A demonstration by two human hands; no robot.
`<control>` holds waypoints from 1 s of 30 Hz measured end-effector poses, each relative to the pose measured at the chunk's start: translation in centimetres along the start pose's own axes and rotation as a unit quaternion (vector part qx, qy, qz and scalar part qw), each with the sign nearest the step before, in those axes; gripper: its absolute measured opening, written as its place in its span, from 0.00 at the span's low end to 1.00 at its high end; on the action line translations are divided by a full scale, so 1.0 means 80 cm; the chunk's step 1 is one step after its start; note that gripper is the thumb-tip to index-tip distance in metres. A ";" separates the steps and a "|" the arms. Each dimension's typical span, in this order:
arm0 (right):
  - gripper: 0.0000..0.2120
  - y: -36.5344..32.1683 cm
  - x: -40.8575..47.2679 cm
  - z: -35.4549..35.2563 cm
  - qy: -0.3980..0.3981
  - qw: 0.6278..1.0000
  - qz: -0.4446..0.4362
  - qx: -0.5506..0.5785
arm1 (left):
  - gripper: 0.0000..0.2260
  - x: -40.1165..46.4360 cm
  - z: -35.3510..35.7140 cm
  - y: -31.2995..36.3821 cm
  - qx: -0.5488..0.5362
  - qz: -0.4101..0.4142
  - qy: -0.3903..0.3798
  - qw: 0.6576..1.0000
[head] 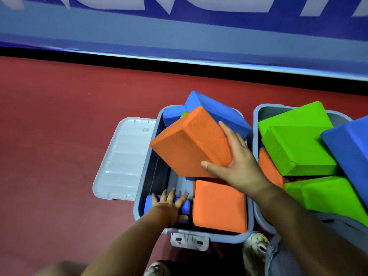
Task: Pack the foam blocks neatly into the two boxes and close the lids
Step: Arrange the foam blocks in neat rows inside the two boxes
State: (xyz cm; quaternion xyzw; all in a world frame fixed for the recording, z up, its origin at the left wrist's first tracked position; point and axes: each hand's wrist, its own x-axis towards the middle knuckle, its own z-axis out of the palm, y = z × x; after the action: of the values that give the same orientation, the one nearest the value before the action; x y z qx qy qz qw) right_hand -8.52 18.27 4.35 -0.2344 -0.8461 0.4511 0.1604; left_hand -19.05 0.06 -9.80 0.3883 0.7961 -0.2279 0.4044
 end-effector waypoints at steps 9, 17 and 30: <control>0.45 -0.006 -0.009 0.014 -0.054 0.998 -0.025 -0.017 | 0.25 -0.146 -0.083 -0.089 -0.117 -0.025 0.123 0.985; 0.43 0.001 -0.042 0.065 -0.139 0.960 -0.101 -0.220 | 0.15 -0.194 -0.069 -0.104 -0.501 -0.058 0.380 0.775; 0.49 -0.008 0.062 0.143 -0.320 0.874 -0.034 -0.363 | 0.23 -0.152 -0.081 -0.132 -0.501 0.085 0.195 0.839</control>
State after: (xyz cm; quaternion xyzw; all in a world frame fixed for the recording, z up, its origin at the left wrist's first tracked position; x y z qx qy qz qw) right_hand -18.39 12.79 -0.98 -0.0899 -0.9628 0.1571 -0.2005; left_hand -26.03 -7.10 4.37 0.2350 0.8278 0.3180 0.3980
